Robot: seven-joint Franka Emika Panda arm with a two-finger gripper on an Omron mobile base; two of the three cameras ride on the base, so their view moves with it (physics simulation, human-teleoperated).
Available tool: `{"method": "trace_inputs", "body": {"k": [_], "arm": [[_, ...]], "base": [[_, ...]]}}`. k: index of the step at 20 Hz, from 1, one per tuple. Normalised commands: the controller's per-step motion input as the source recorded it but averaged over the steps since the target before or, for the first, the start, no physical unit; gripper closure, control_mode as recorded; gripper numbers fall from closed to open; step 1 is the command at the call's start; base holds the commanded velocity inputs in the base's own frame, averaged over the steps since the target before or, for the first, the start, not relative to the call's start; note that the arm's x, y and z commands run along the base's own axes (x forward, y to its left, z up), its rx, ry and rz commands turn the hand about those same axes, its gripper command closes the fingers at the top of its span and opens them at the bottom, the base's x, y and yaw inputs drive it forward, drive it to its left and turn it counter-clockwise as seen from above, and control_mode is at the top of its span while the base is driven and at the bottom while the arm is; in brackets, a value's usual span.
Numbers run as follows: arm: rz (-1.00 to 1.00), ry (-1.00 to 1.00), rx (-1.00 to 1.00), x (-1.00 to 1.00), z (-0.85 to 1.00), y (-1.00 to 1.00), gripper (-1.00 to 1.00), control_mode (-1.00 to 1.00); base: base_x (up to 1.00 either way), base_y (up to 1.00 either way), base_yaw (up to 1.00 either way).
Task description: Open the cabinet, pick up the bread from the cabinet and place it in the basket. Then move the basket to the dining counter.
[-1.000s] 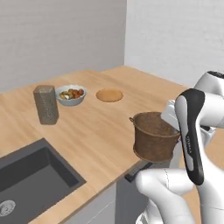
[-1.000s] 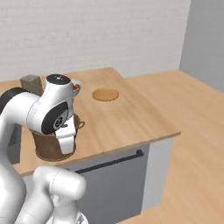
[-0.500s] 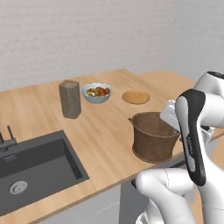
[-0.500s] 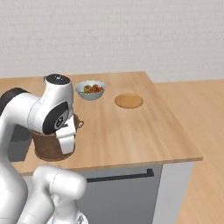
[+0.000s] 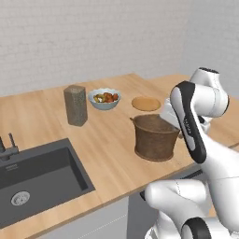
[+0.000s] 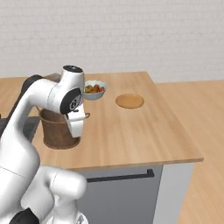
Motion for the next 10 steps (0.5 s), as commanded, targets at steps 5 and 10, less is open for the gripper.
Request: {"method": "trace_inputs", "body": {"k": [5, 10], "arm": [[0.05, -0.10, 0.00, 1.00, -0.19, 0.51, 1.00, -1.00], [0.06, -0.22, 0.00, 1.00, -0.60, 0.38, 1.00, -1.00]], "base": [[0.00, 0.00, 0.00], [0.00, 0.00, 0.00]]}}
